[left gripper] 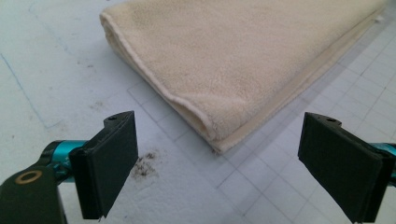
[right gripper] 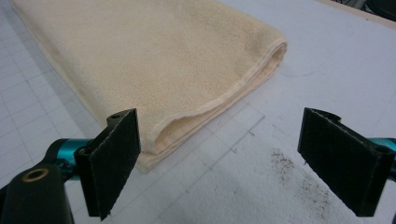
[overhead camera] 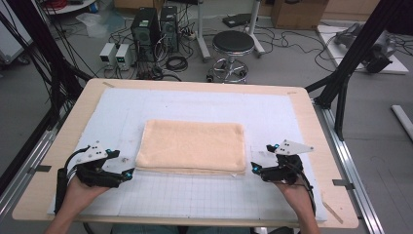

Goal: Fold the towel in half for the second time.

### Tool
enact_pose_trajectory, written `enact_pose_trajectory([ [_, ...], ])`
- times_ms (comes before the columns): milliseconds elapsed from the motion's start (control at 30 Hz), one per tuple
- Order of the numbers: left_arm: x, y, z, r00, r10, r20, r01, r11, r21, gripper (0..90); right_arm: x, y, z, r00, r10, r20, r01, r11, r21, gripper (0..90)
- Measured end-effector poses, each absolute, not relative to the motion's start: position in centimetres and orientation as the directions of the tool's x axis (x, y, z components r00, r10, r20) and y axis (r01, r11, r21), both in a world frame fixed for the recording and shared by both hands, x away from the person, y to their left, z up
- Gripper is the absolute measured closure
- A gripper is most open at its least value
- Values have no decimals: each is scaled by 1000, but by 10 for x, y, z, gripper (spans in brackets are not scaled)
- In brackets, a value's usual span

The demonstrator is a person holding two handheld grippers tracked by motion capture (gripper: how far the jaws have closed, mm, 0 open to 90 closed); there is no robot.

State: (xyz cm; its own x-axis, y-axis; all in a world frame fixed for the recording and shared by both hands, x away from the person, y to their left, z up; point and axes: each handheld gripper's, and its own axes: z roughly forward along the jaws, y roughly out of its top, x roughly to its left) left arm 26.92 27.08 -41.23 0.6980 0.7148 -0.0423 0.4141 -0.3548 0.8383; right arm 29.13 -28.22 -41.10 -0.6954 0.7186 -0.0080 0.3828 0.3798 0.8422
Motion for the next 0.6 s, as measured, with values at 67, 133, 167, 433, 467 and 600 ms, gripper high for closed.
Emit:
enact_pose_trajectory([
  [67, 267, 272, -413, 695, 717, -42, 419, -357, 835, 125, 290, -284, -411, -696, 718, -13, 377, 380, 845, 126],
  [133, 266, 273, -412, 693, 719, -43, 420, -355, 835, 125, 289, -285, -411, -693, 721, -13, 377, 378, 845, 126],
  [167, 265, 274, -412, 694, 719, -42, 420, -357, 835, 125, 287, -286, -410, -689, 725, -9, 384, 375, 844, 126],
  [433, 261, 277, -412, 694, 719, -48, 422, -351, 836, 124, 282, -288, -410, -688, 726, -14, 375, 372, 849, 120],
  [467, 260, 277, -412, 691, 721, -49, 422, -347, 838, 123, 281, -288, -410, -687, 726, -14, 377, 374, 848, 120],
  [600, 258, 279, -411, 691, 721, -50, 420, -343, 840, 117, 278, -289, -410, -687, 727, -13, 375, 370, 850, 119],
])
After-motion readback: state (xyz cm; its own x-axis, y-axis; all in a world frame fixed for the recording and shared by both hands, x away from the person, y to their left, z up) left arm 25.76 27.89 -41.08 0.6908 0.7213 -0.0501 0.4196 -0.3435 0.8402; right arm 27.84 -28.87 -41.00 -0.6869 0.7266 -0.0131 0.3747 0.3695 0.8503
